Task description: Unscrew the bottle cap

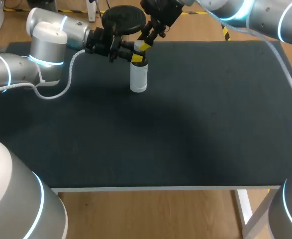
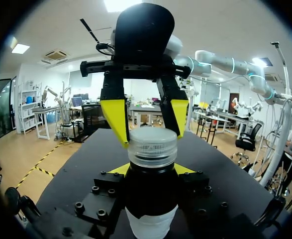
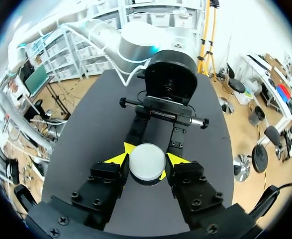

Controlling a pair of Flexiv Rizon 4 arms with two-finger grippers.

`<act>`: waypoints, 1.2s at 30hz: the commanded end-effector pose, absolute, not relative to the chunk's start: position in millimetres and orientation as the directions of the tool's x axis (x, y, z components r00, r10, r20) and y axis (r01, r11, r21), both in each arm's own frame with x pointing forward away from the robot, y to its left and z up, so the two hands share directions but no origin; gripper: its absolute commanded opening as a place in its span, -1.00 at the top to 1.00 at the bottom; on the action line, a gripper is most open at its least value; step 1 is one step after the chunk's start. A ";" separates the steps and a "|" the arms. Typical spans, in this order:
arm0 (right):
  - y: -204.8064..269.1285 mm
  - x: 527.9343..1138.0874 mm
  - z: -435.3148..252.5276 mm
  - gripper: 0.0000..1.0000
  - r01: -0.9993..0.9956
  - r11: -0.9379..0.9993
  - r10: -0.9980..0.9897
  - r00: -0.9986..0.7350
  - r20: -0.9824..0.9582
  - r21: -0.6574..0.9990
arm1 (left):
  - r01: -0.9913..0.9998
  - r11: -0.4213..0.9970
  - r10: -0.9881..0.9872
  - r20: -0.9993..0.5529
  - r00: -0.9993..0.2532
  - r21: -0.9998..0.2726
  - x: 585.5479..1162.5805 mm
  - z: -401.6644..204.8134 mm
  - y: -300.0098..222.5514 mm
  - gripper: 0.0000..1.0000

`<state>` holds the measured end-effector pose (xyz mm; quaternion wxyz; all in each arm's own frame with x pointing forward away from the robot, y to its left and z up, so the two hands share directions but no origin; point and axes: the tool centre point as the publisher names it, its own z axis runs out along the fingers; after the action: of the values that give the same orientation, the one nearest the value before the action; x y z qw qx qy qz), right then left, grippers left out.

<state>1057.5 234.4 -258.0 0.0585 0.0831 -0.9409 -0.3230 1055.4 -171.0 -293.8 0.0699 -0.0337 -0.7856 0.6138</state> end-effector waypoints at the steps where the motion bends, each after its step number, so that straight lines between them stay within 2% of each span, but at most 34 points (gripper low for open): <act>1: 234.4 1063.8 -257.5 1.00 -0.169 0.763 -0.266 -0.962 0.065 0.624 | -0.033 0.245 0.140 0.069 -0.988 -0.969 1058.2 -294.4 -170.1 1.00; 13: 241.5 1060.0 -254.6 1.00 -0.348 0.708 -0.462 -0.886 0.030 0.614 | -0.033 0.245 0.140 0.069 -0.988 -0.969 1058.2 -294.4 -170.1 1.00; 24: 241.7 1055.4 -253.4 1.00 -0.402 0.688 -0.512 -0.859 0.012 0.604 | -0.033 0.245 0.140 0.069 -0.988 -0.969 1058.2 -294.4 -170.1 1.00; 25: 241.7 1055.3 -253.8 0.75 -0.402 0.695 -0.512 -0.859 0.016 0.596 | -0.033 0.245 0.140 0.069 -0.988 -0.969 1058.2 -294.4 -170.1 1.00; 26: 241.7 1054.8 -254.2 -0.08 -0.403 0.700 -0.512 -0.859 0.020 0.589 | -0.033 0.245 0.140 0.069 -0.988 -0.969 1058.2 -294.4 -170.1 1.00; 27: 241.5 1054.2 -254.2 -1.00 -0.385 0.712 -0.489 -0.872 0.021 0.587 | -0.033 0.245 0.140 0.069 -0.988 -0.969 1058.2 -294.4 -170.1 1.00; 36: 236.9 1056.0 -249.9 -1.00 -0.254 0.774 -0.336 -0.941 0.036 0.580 | -0.033 0.245 0.140 0.069 -0.988 -0.969 1058.2 -294.4 -170.1 1.00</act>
<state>1066.2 241.3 -251.4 0.0859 0.1668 -0.9360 -0.2979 1056.6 -170.1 -293.4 0.0685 -0.0329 -0.7858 0.6138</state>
